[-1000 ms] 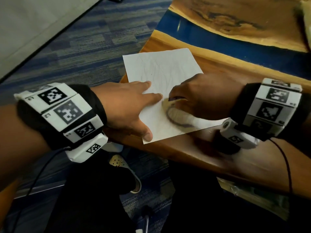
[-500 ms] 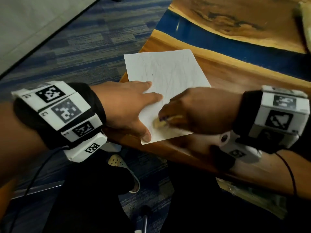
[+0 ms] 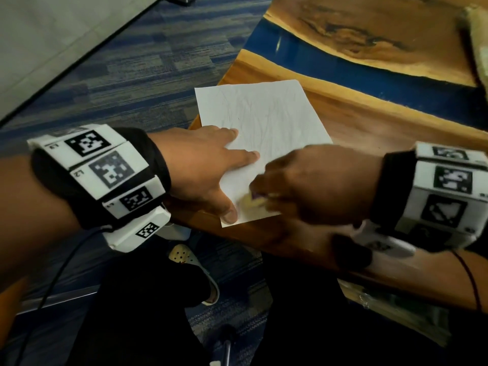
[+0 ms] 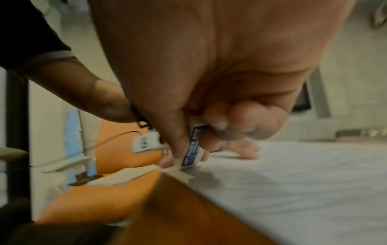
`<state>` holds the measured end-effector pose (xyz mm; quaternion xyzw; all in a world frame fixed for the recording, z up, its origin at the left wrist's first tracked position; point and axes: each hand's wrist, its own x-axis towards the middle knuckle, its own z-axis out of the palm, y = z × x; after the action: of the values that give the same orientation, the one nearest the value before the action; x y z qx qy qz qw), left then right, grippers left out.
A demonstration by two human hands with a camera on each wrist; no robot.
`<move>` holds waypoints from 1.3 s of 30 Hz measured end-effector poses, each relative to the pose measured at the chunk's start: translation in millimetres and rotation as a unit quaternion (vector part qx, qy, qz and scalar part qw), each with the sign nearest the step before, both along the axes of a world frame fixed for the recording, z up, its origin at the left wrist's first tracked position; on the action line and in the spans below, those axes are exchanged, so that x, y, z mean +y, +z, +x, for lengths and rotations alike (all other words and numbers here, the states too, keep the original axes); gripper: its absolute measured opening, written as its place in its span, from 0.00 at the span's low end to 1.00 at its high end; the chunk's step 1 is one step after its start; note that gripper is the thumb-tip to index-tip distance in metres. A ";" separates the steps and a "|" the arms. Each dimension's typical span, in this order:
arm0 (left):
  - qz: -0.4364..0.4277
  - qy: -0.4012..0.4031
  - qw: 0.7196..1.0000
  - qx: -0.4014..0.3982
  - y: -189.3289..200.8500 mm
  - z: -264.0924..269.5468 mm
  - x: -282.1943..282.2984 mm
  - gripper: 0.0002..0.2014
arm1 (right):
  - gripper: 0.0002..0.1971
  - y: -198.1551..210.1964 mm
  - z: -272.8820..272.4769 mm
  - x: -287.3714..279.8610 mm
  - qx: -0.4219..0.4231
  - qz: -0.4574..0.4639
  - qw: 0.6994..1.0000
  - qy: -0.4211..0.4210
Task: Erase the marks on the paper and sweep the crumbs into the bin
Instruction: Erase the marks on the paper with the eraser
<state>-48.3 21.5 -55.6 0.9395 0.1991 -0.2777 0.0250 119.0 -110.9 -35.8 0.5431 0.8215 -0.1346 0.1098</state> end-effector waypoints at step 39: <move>0.006 0.000 1.000 0.007 3.8 7.8 -1.2 0.60 | 0.16 0.3 -4.6 -12.4 -0.018 -0.004 1.000 -0.017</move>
<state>-40.5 20.3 -51.7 0.9375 0.2013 -0.2831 0.0185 114.4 -123.3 -35.5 0.5588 0.8096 -0.1298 0.1243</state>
